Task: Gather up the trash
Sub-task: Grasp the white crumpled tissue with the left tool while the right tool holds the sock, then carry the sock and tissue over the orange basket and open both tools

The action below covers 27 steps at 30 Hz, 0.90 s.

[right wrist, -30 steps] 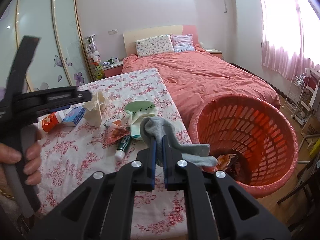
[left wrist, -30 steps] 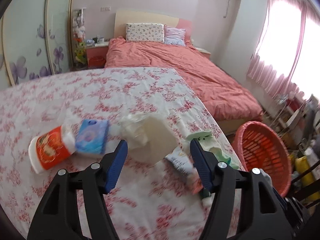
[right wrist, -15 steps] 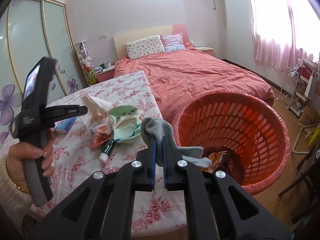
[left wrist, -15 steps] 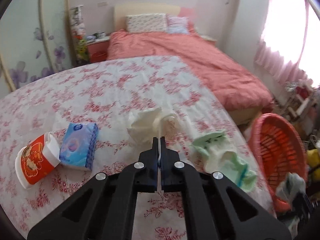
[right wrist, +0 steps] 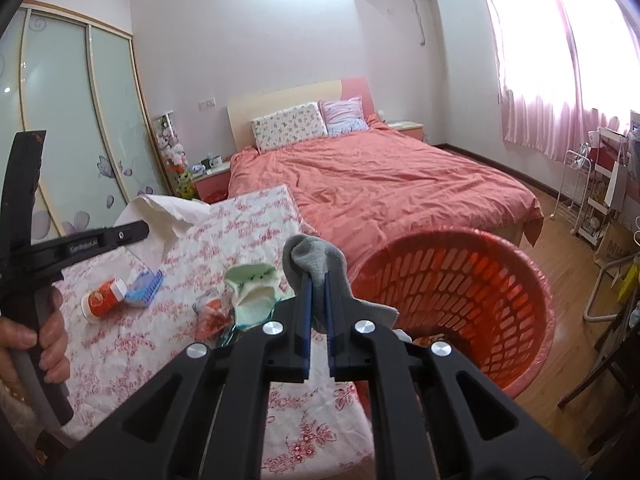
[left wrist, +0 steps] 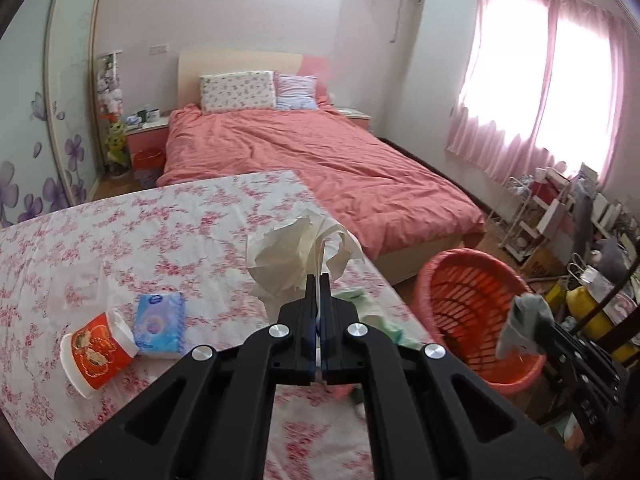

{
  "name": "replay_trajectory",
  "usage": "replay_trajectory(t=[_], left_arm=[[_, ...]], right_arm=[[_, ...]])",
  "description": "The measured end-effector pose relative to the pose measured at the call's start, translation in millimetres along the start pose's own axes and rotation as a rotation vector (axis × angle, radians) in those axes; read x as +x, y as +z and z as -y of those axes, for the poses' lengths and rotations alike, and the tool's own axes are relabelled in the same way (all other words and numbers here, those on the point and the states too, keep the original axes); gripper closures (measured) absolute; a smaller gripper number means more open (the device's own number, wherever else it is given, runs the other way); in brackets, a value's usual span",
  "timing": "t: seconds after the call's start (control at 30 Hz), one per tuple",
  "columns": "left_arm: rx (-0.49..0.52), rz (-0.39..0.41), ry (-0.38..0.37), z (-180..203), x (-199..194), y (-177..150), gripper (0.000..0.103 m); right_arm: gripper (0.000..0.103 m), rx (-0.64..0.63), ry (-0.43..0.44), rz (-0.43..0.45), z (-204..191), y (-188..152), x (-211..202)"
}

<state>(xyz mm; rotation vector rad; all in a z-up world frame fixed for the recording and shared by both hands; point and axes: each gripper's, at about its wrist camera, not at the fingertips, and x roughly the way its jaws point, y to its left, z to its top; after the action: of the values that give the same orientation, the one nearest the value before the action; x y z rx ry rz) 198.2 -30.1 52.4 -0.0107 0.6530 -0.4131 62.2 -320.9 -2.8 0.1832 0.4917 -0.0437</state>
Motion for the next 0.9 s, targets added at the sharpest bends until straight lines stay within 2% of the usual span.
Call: replay_trajectory(t=[0.5, 0.9], left_arm=[[0.072, -0.016, -0.166, 76, 9, -10, 0.103], [0.116, -0.042, -0.234, 119, 28, -15, 0.103]], right_arm=[[0.096, 0.054, -0.064, 0.092, 38, 22, -30], [0.096, 0.109, -0.106, 0.106, 73, 23, -25]])
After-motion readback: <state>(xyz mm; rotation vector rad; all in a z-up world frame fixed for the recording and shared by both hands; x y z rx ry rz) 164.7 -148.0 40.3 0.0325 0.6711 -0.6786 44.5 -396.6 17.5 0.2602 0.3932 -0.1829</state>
